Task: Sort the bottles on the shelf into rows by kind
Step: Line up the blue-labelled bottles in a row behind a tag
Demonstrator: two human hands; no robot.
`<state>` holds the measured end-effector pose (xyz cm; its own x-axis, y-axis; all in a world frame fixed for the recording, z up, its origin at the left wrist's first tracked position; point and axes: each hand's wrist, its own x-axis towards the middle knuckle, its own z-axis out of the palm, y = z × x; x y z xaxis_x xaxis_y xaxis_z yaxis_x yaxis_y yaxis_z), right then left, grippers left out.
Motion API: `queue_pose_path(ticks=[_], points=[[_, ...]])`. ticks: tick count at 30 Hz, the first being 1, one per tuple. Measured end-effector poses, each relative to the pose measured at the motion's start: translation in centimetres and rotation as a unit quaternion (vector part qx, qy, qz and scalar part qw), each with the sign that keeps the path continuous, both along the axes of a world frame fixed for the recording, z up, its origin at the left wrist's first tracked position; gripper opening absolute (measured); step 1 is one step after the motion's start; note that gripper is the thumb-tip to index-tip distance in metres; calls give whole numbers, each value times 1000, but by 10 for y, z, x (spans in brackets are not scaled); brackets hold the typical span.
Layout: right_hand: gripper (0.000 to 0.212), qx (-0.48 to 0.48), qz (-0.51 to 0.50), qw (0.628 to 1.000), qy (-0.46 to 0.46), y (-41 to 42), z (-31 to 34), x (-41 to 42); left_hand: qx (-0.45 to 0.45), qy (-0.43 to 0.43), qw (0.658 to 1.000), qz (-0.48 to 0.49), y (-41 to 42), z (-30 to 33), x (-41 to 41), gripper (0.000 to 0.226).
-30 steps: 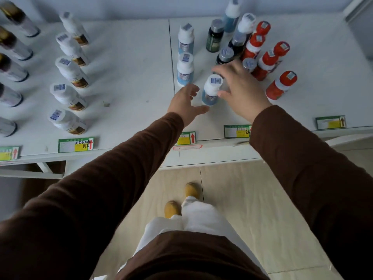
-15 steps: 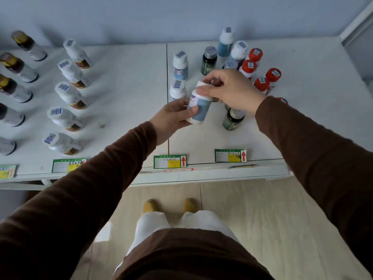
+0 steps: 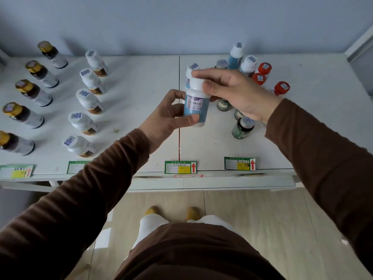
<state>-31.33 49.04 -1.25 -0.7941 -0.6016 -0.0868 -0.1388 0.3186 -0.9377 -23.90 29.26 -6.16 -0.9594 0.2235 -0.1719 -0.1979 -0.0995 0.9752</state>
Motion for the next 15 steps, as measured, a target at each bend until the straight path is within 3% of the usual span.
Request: queue_pose_path(ticks=[6, 11, 15], points=[[50, 31, 17, 999, 1, -6, -17, 8, -78, 20, 996, 34, -7, -25, 3, 54], [47, 144, -10, 982, 121, -24, -45, 25, -190, 62, 979, 36, -16, -53, 10, 53], [48, 201, 24, 965, 165, -37, -71, 41, -306, 84, 948, -11, -35, -72, 16, 47]])
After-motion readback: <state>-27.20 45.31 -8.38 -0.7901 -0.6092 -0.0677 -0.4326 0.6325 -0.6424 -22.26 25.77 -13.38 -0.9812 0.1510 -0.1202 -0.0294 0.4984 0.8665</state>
